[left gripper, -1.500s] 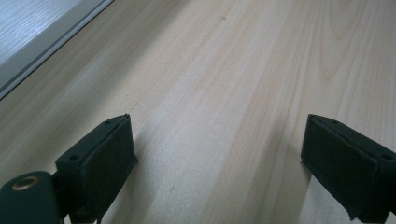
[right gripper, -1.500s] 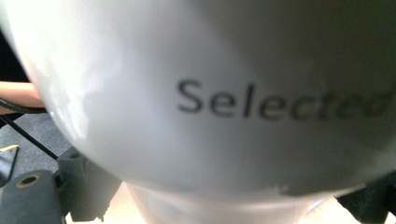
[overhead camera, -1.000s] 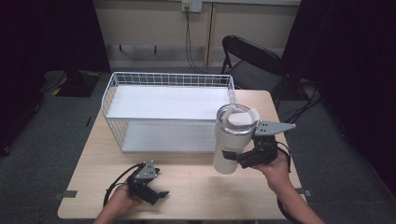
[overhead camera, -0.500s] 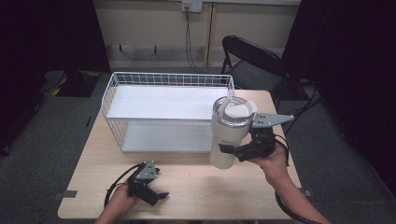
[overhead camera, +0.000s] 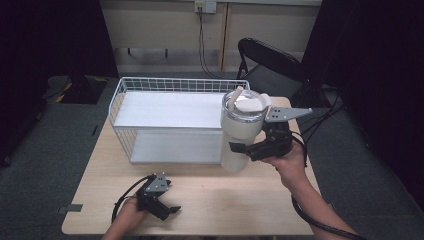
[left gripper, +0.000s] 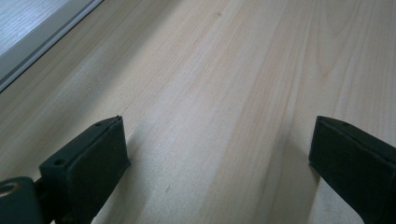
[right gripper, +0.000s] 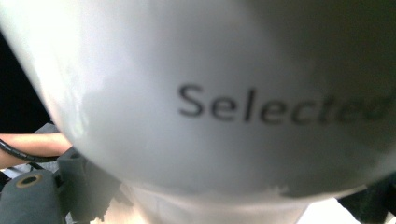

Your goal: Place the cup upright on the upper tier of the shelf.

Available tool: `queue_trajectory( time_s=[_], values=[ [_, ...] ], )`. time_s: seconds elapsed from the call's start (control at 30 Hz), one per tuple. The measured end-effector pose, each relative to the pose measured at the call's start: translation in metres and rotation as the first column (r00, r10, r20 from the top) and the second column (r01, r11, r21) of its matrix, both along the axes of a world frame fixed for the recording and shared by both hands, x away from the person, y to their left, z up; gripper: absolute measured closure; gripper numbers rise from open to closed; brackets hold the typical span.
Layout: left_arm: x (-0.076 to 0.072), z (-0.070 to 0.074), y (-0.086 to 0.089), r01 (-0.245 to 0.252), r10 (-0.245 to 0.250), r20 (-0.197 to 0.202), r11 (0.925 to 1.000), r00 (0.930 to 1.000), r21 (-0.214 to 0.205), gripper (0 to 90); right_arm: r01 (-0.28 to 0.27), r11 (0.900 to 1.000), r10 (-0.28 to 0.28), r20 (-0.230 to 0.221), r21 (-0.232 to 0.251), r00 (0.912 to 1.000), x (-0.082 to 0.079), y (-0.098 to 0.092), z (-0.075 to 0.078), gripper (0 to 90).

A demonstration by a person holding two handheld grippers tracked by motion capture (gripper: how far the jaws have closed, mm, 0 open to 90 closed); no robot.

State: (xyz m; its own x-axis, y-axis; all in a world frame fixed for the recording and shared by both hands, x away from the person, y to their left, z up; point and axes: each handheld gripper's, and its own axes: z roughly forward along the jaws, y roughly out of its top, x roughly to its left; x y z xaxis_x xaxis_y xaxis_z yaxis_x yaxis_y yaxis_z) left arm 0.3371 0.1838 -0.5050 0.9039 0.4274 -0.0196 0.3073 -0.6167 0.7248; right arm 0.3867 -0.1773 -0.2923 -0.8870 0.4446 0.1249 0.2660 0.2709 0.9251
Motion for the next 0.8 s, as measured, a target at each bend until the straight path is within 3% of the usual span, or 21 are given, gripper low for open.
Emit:
queue_trajectory(
  time_s=[0.53, 0.8],
  values=[
    [0.0, 0.0, 0.0, -0.002, 0.002, 0.002, 1.0, 1.0, 0.0, 3.8, 0.003, 1.0, -0.003, -0.023, 0.0, 0.9997, 0.01, 0.015, 0.029, 9.5],
    [0.0, 0.0, 0.0, -0.002, 0.002, 0.001, 1.0, 1.0, 0.0, 3.8, 0.021, 0.9996, -0.021, -0.008, 0.02, 0.9997, 0.016, 0.018, 0.044, 9.5]
  ],
)
